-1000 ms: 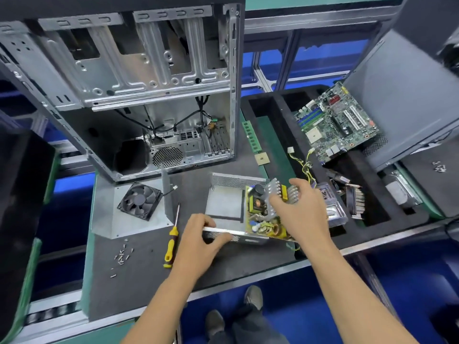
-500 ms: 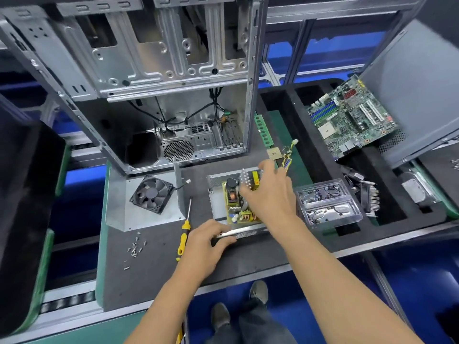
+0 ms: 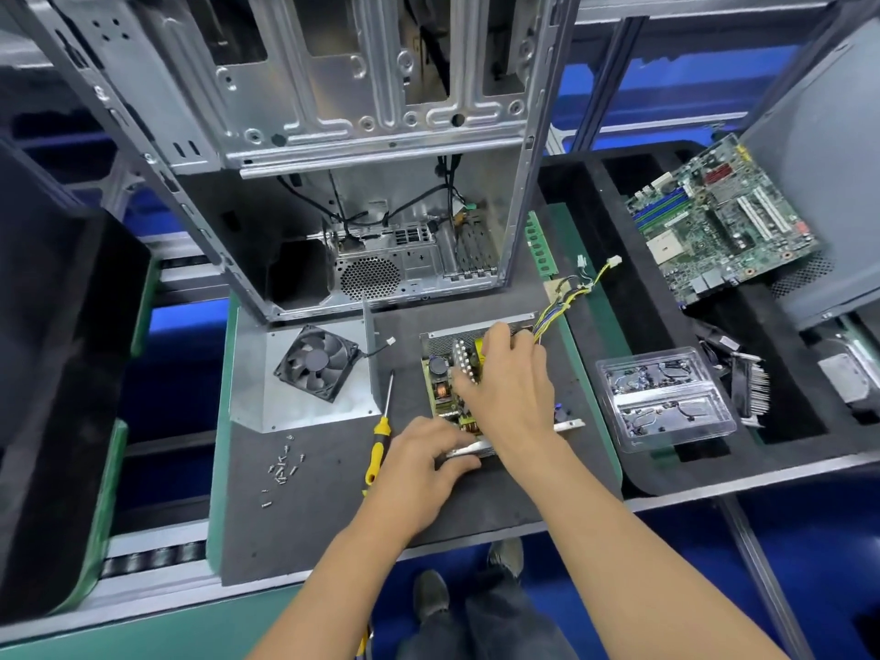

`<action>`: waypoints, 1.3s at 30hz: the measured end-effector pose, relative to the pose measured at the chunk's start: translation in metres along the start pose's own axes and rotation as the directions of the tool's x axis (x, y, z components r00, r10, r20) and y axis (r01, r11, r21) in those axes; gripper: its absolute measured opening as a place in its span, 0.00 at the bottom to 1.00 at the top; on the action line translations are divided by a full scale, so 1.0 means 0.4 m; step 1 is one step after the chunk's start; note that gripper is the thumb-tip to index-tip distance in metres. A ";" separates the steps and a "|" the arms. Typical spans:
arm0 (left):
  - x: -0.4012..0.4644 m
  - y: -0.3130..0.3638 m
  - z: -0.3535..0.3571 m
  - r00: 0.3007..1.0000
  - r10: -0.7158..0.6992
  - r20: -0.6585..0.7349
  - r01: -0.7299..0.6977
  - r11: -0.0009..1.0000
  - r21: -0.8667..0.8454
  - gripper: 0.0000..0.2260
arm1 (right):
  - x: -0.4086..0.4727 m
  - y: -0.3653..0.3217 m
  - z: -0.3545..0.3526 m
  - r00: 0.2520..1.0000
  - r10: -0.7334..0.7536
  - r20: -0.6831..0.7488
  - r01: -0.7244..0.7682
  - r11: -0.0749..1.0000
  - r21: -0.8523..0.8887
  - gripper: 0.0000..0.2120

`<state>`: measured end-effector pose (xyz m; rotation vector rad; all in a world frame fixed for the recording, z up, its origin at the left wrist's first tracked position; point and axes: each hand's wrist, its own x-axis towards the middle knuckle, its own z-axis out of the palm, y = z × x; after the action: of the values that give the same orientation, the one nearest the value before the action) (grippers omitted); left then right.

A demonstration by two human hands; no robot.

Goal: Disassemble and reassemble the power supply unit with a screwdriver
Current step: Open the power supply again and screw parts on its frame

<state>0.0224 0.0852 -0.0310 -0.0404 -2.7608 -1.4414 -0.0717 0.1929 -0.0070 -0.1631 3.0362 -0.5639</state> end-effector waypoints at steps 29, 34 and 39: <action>-0.008 -0.011 0.016 0.999 -0.012 -0.051 0.011 0.999 -0.037 0.06 | 0.000 0.004 0.029 0.995 0.063 -0.072 -0.064 0.998 -0.020 0.23; -0.009 -0.013 0.014 0.999 -0.003 -0.040 0.001 0.999 -0.039 0.07 | -0.001 0.006 0.029 0.996 0.059 -0.072 -0.061 0.998 -0.017 0.23; -0.009 -0.016 0.015 0.999 0.006 -0.050 -0.008 0.999 -0.038 0.06 | -0.001 0.004 0.026 0.995 0.060 -0.083 -0.062 0.998 -0.021 0.23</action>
<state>0.0257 0.0862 -0.0398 -0.0147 -2.6908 -1.4724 -0.0707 0.1907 -0.0173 -0.0487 3.1156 -0.5443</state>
